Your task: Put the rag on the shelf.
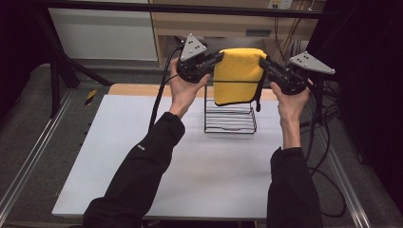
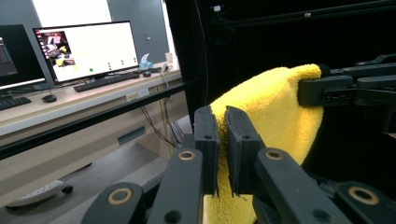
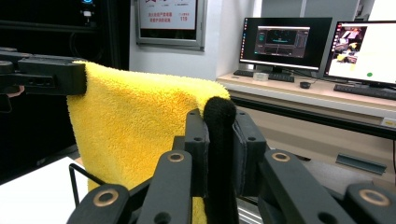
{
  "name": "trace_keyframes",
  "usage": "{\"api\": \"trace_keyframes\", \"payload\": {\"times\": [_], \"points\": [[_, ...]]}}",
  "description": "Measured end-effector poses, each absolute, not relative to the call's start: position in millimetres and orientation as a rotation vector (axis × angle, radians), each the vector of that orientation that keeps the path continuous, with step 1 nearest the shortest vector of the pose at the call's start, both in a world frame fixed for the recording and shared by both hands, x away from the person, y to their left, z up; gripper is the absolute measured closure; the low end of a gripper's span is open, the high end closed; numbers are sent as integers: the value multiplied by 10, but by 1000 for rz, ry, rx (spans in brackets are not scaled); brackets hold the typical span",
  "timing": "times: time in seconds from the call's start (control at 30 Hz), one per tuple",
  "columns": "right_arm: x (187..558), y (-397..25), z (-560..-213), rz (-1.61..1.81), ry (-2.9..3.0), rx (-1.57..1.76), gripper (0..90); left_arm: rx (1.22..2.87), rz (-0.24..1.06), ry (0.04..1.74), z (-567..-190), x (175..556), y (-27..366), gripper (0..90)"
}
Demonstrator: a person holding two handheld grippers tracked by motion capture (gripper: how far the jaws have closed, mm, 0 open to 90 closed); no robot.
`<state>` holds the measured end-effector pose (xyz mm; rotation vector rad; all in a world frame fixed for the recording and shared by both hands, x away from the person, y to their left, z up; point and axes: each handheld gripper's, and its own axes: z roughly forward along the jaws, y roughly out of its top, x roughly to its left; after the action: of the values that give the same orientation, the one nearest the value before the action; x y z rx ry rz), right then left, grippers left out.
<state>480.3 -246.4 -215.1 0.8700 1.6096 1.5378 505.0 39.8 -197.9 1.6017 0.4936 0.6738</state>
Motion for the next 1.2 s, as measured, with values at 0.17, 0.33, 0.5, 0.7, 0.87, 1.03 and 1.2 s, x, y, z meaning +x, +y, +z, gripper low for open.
{"api": "trace_keyframes", "payload": {"times": [0.17, 0.33, 0.5, 0.7, 0.87, 1.03, 1.2], "points": [[4784, -2465, -2169, 1541, 1614, 870, 789, 1605, 669, 484, -1986, 5023, 407, 838], [4741, -2469, -2183, 1540, 1613, 863, 787, 1609, 661, 475, -1997, 4969, 413, 838], [4691, -2470, -2206, 1534, 1617, 853, 786, 1619, 653, 468, -2014, 4913, 419, 837], [4636, -2475, -2262, 1529, 1616, 848, 786, 1633, 669, 450, -2056, 4836, 400, 837], [4580, -2475, -2308, 1530, 1612, 838, 785, 1634, 666, 441, -2097, 4765, 404, 837], [4533, -2471, -2353, 1529, 1616, 827, 785, 1640, 661, 437, -2159, 4698, 415, 836], [4490, -2470, -2403, 1524, 1629, 824, 784, 1658, 660, 437, -2231, 4645, 417, 833]]}}
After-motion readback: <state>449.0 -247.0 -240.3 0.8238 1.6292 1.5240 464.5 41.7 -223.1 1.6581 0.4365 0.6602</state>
